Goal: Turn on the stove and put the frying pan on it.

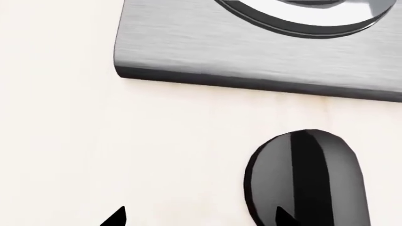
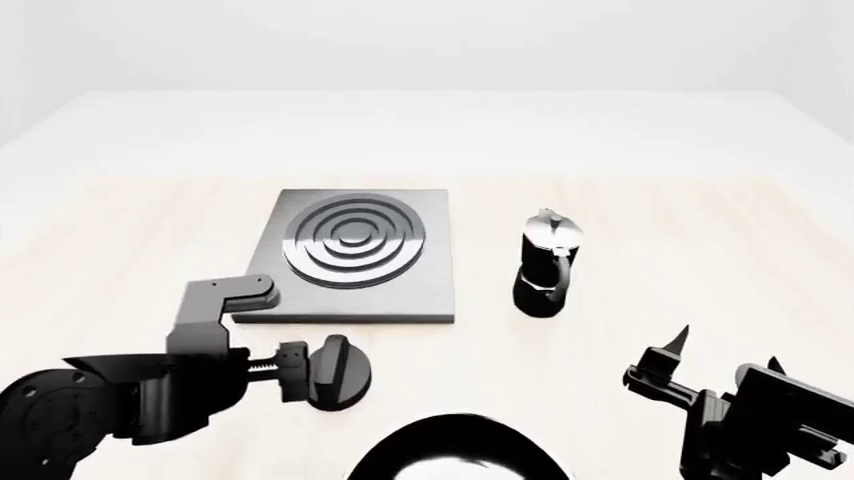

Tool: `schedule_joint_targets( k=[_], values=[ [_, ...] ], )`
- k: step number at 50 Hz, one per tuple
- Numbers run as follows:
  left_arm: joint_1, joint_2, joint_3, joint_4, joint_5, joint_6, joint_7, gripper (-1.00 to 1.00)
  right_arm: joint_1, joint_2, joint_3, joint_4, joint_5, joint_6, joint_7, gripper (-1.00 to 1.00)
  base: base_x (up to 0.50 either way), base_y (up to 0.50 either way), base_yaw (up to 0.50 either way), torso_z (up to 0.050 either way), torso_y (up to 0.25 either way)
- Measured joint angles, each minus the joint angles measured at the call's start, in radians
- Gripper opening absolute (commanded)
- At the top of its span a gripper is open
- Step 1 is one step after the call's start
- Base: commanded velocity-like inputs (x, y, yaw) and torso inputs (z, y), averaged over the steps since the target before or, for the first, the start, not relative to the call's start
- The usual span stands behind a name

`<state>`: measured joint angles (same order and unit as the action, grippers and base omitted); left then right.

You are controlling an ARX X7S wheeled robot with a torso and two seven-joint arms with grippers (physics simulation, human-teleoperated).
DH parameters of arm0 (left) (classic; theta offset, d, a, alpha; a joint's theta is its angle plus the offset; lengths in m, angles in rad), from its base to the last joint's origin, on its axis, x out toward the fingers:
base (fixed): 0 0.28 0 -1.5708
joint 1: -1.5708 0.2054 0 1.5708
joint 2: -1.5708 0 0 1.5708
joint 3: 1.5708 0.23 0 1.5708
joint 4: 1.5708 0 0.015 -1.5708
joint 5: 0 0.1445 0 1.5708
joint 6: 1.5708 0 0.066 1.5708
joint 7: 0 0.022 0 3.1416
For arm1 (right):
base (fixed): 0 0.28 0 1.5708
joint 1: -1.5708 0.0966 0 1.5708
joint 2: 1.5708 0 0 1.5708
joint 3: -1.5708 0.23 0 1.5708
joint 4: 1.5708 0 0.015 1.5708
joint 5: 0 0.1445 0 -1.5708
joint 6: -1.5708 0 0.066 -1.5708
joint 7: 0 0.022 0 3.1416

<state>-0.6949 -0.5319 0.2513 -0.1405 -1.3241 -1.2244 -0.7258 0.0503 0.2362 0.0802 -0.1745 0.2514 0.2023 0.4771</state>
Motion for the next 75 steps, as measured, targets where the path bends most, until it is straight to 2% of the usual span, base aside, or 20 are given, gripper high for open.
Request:
schedule_joint_targets(
  k=[40,75],
  values=[
    [-0.001,0.017,0.073,-0.124,0.085,0.084,0.146,1.0,-0.003,0.01,-0.012,0.006,0.011,-0.01,0.011,1.0,0.0,0.0,0.0,0.0,0.0],
    [-0.002,0.029,0.094,-0.118,0.053,0.065,0.212,1.0,-0.003,0.021,-0.023,-0.002,0.021,-0.008,0.023,1.0,0.0,0.0,0.0,0.0,0.0]
  ],
)
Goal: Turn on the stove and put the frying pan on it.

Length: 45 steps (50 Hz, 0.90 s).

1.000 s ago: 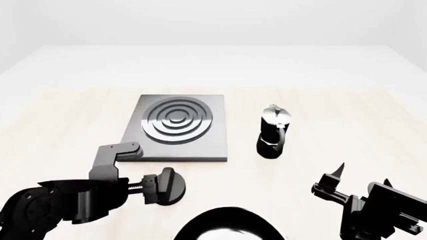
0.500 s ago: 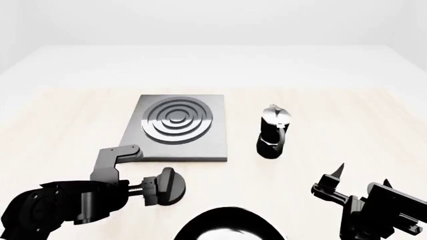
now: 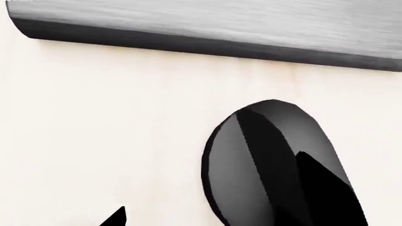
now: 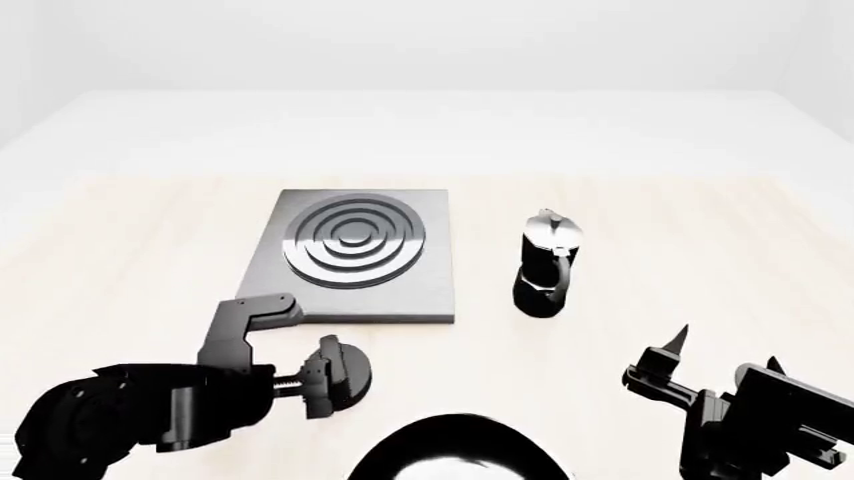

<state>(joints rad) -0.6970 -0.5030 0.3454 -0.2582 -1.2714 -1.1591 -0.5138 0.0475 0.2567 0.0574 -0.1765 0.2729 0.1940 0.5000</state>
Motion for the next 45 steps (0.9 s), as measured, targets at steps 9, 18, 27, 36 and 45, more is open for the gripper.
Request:
schedule_joint_targets(
  k=[9,18,27,36,45],
  values=[
    [-0.003,0.013,0.015,0.001,-0.011,-0.005,0.028,1.0,-0.001,0.003,-0.001,-0.002,0.004,0.0,0.002,1.0,0.0,0.0,0.0,0.0,0.0],
    [-0.016,0.024,0.031,-0.016,-0.004,0.005,0.06,1.0,-0.002,0.005,-0.003,-0.004,0.007,-0.001,0.004,1.0,0.0,0.0,0.0,0.0,0.0],
    [-0.042,0.043,0.053,-0.049,0.013,0.017,0.092,1.0,-0.005,0.007,-0.004,-0.005,0.01,-0.004,0.006,1.0,0.0,0.0,0.0,0.0,0.0],
    [-0.08,0.064,0.066,-0.097,0.028,0.034,0.108,1.0,-0.007,0.009,-0.005,-0.004,0.014,-0.007,0.008,1.0,0.0,0.0,0.0,0.0,0.0],
    [-0.122,0.082,0.066,-0.15,0.042,0.061,0.111,1.0,-0.009,0.011,-0.007,-0.003,0.016,-0.01,0.009,1.0,0.0,0.0,0.0,0.0,0.0]
  ],
)
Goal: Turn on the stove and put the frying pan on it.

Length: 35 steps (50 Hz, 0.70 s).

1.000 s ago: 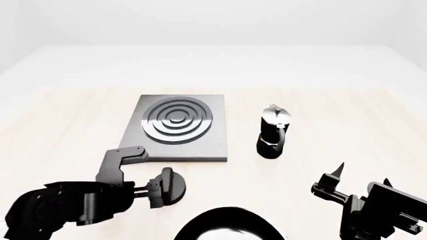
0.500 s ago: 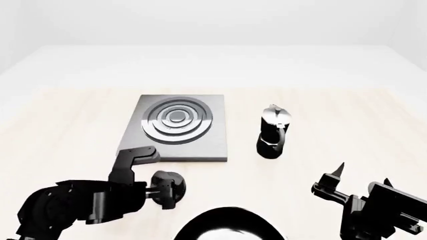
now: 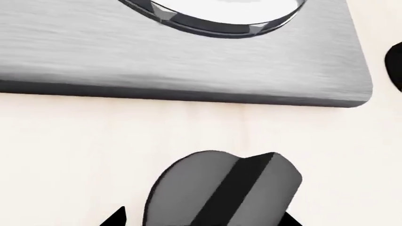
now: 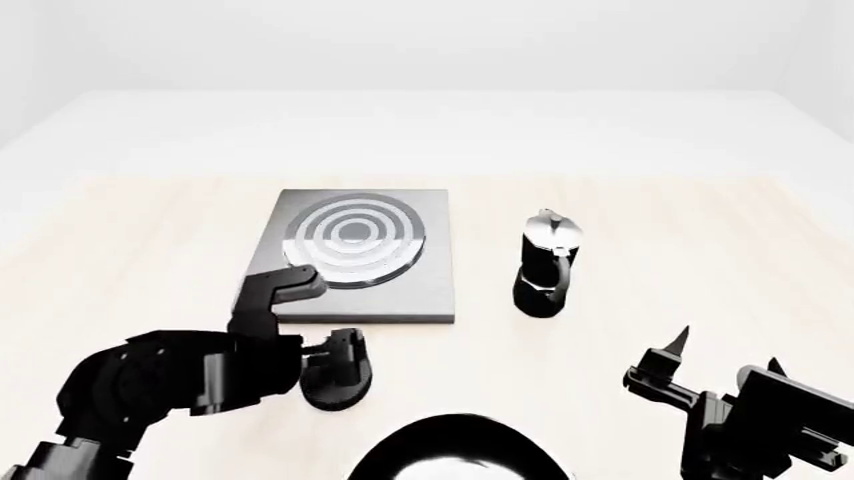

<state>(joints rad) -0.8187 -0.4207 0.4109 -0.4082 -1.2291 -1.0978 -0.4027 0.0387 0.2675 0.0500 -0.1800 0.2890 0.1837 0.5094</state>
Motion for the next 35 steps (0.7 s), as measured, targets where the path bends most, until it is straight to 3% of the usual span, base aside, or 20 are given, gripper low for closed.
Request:
schedule_joint_targets(
  k=[20,26,35],
  values=[
    [-0.027,0.015,-0.05,-0.063,-0.026,0.07,-0.053,1.0,0.002,0.005,-0.005,-0.002,0.006,0.001,0.007,1.0,0.0,0.0,0.0,0.0,0.0],
    [-0.025,-0.002,-0.063,0.013,-0.031,0.062,-0.069,1.0,0.003,0.006,-0.005,0.0,0.008,0.002,0.009,1.0,0.0,0.0,0.0,0.0,0.0],
    [-0.119,-0.061,-0.164,0.234,-0.264,-0.031,-0.297,1.0,0.002,0.008,-0.006,0.001,0.01,0.0,0.011,1.0,0.0,0.0,0.0,0.0,0.0]
  ],
)
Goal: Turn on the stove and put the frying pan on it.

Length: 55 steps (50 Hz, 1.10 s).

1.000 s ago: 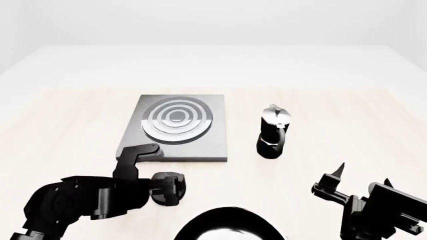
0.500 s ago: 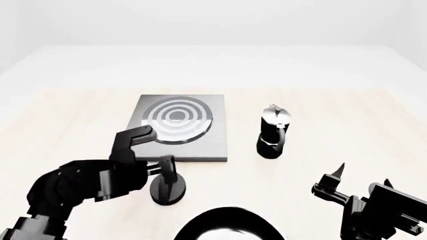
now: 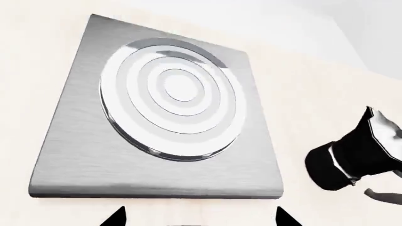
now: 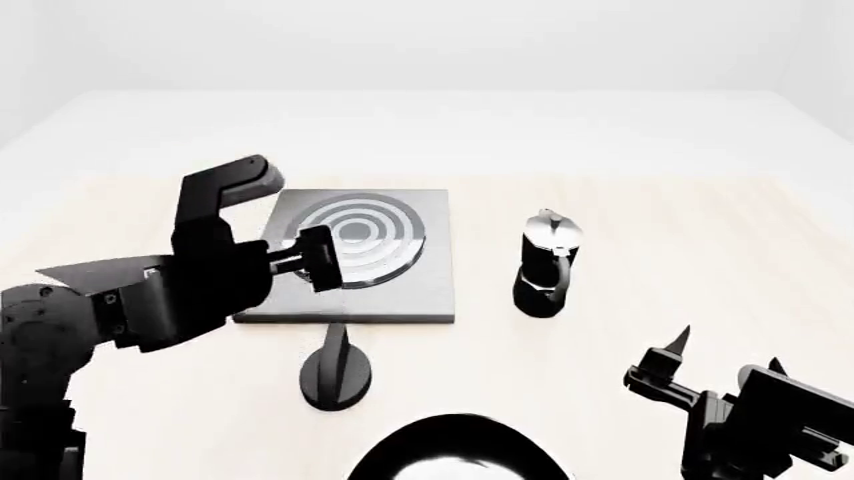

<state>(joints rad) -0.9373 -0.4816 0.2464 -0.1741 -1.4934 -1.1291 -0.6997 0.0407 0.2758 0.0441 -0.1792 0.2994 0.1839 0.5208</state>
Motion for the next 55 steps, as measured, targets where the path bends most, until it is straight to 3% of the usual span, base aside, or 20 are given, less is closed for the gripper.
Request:
schedule_joint_targets(
  k=[12,22,27,39,55],
  values=[
    [-0.235,-0.128,-0.051,0.173,-0.453,-0.059,-0.387,1.0,0.001,0.001,-0.002,0.006,0.005,-0.004,0.001,1.0,0.0,0.0,0.0,0.0,0.0],
    [-0.366,-0.223,0.013,0.281,-0.683,-0.178,-0.512,1.0,0.002,0.004,0.001,0.007,0.013,-0.004,0.003,1.0,0.0,0.0,0.0,0.0,0.0],
    [-0.403,-0.244,-0.003,0.361,-0.689,-0.276,-0.408,1.0,0.002,0.005,0.002,0.007,0.017,-0.004,0.004,1.0,0.0,0.0,0.0,0.0,0.0],
    [-0.505,-0.378,0.174,0.539,-0.733,-0.382,-0.104,1.0,0.001,0.006,0.001,0.012,0.02,-0.009,0.007,1.0,0.0,0.0,0.0,0.0,0.0],
    [-0.668,-0.567,0.481,0.652,-0.791,-0.422,0.079,1.0,0.004,0.008,-0.003,0.025,0.022,-0.01,0.011,1.0,0.0,0.0,0.0,0.0,0.0]
  ],
)
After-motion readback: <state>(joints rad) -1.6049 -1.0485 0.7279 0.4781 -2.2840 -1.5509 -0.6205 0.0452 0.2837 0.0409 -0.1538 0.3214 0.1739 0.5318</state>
